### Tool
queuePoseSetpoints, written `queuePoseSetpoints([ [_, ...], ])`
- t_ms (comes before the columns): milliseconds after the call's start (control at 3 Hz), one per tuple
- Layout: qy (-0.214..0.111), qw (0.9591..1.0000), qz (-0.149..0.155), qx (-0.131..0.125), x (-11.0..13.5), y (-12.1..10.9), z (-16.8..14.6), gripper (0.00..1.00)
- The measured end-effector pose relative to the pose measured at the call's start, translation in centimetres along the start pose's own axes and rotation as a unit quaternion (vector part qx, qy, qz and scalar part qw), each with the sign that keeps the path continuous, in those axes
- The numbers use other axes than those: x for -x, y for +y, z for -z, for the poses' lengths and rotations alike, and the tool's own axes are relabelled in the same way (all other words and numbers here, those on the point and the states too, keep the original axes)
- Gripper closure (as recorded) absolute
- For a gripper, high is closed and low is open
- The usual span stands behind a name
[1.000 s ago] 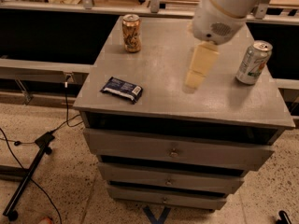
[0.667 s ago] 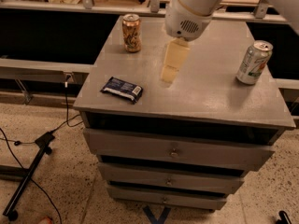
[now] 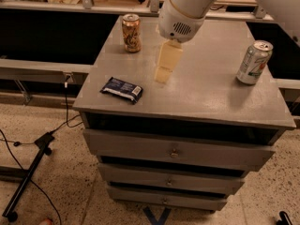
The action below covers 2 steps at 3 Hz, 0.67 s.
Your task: Pick orange can
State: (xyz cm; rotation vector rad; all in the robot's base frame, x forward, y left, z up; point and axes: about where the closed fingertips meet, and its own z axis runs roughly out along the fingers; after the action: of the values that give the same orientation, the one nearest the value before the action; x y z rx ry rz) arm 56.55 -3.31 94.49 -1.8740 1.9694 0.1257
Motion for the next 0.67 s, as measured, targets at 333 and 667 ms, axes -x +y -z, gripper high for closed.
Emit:
queuePoseSetpoints([
  [333, -0.066, 0.9967, -0.021, -0.043, 1.2, -3.6, -0.8, 0.00],
  [667, -0.113, 0.9905, -0.032, -0.072, 2.5, -6.8, -1.1, 0.00],
])
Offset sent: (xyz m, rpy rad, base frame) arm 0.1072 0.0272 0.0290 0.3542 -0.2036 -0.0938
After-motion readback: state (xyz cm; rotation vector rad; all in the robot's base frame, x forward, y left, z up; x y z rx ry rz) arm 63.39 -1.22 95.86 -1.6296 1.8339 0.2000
